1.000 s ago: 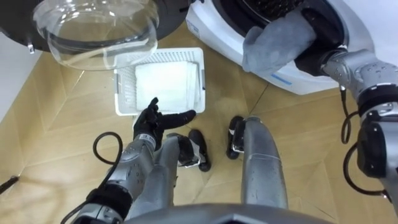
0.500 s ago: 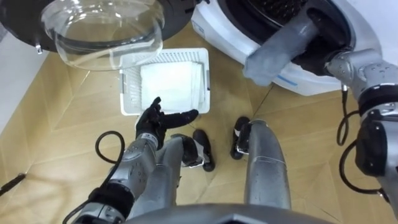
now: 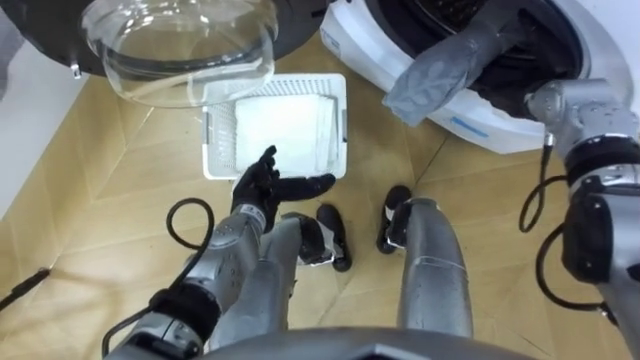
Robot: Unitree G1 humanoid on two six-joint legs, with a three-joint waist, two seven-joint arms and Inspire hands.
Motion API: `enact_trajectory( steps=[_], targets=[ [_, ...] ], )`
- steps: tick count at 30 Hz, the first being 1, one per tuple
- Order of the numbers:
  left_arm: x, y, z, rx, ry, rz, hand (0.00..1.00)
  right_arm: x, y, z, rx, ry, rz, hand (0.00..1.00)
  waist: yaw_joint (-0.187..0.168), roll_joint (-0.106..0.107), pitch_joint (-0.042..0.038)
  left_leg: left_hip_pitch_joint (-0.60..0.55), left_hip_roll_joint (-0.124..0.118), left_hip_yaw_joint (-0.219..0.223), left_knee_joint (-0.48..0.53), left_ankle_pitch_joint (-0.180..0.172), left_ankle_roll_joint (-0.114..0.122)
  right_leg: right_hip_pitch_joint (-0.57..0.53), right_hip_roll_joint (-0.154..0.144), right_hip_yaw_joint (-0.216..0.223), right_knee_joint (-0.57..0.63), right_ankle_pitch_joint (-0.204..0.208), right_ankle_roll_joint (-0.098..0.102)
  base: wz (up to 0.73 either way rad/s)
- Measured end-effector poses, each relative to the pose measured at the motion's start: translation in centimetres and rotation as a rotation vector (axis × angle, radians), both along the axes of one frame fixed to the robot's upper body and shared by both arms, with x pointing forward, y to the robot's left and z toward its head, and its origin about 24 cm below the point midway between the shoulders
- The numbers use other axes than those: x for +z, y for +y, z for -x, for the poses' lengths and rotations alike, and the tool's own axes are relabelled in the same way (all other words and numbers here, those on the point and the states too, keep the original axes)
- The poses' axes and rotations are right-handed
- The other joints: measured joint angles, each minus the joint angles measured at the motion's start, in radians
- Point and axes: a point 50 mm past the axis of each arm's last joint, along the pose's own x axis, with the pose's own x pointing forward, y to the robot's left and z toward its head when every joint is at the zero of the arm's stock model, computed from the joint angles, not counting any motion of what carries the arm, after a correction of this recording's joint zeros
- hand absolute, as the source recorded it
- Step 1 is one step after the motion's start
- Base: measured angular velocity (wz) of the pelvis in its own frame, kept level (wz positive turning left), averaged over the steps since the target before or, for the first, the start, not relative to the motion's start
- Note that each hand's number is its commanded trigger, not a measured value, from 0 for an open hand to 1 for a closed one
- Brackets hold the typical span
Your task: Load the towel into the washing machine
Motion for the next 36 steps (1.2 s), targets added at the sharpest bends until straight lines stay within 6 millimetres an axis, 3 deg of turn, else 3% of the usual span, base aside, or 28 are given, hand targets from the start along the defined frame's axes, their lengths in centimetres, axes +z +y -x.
enact_trajectory(
  steps=[4,11,17,20,26,29,31,32,34,36],
  targets=[
    [-0.1,-0.4,0.2,-0.008,0.018,0.021,0.00,-0.1,0.4,-0.1,-0.044,-0.039,-0.008,0.00,0.006,0.008,-0.0007,0.001,0.006,0.001,-0.014,0.000,-0.002,0.005,0.001,-0.017,-0.021,0.009,-0.011,-0.05],
    [-0.4,-0.7,0.0,-0.021,0.039,0.019,0.00,-1.4,0.0,1.0,-0.081,-0.051,0.014,0.00,0.031,0.024,0.0005,0.066,0.004,0.006,-0.066,0.005,-0.012,0.066,0.005,-0.031,-0.053,0.011,-0.011,-0.02],
    [-1.7,-0.1,1.2,-0.050,0.100,-0.024,0.00,-3.9,0.2,2.8,-0.057,-0.029,0.049,0.00,0.034,0.034,0.0021,0.147,0.004,-0.004,-0.133,0.015,-0.033,0.153,0.027,-0.041,-0.124,0.016,-0.009,-0.01],
    [-2.9,1.1,2.2,-0.085,0.140,-0.112,0.00,-6.0,-0.1,4.7,-0.032,-0.005,0.090,0.00,0.039,0.036,0.0026,0.193,0.006,-0.018,-0.168,0.020,-0.044,0.211,0.040,-0.057,-0.169,0.018,-0.008,0.02],
    [-4.5,5.0,4.6,-0.111,0.226,-0.266,0.00,-11.4,-0.4,10.9,0.150,0.208,0.259,0.00,0.029,0.036,0.0011,0.289,0.003,-0.031,-0.252,0.032,-0.063,0.313,0.064,-0.065,-0.245,0.023,0.000,0.01],
    [-5.2,7.3,6.3,-0.067,0.278,-0.319,0.00,-14.2,-0.6,15.7,0.263,0.380,0.328,0.00,0.022,0.035,0.0001,0.342,0.004,-0.035,-0.287,0.038,-0.073,0.372,0.082,-0.067,-0.296,0.027,0.006,-0.05],
    [-5.5,9.1,7.5,-0.036,0.313,-0.359,0.00,-15.6,-0.9,19.3,0.357,0.505,0.385,0.00,0.021,0.032,-0.0044,0.375,0.005,-0.034,-0.323,0.042,-0.080,0.404,0.095,-0.062,-0.333,0.037,0.009,-0.12],
    [-5.5,9.5,7.8,-0.030,0.323,-0.372,0.00,-15.9,-1.0,20.0,0.387,0.533,0.402,0.00,0.020,0.031,-0.0056,0.382,0.005,-0.034,-0.328,0.043,-0.081,0.410,0.097,-0.062,-0.338,0.037,0.009,-0.09],
    [-5.9,10.6,9.3,-0.018,0.366,-0.403,0.00,-16.8,-1.1,23.1,0.556,0.629,0.474,0.00,-0.008,0.030,-0.0111,0.420,0.006,-0.041,-0.345,0.046,-0.086,0.456,0.107,-0.062,-0.371,0.040,0.013,0.00],
    [-6.1,10.9,10.4,0.007,0.394,-0.400,0.00,-17.2,-1.1,24.6,0.621,0.654,0.484,0.00,-0.009,0.028,-0.0193,0.458,0.007,-0.043,-0.371,0.050,-0.092,0.498,0.118,-0.061,-0.403,0.046,0.013,-0.05]
  ],
)
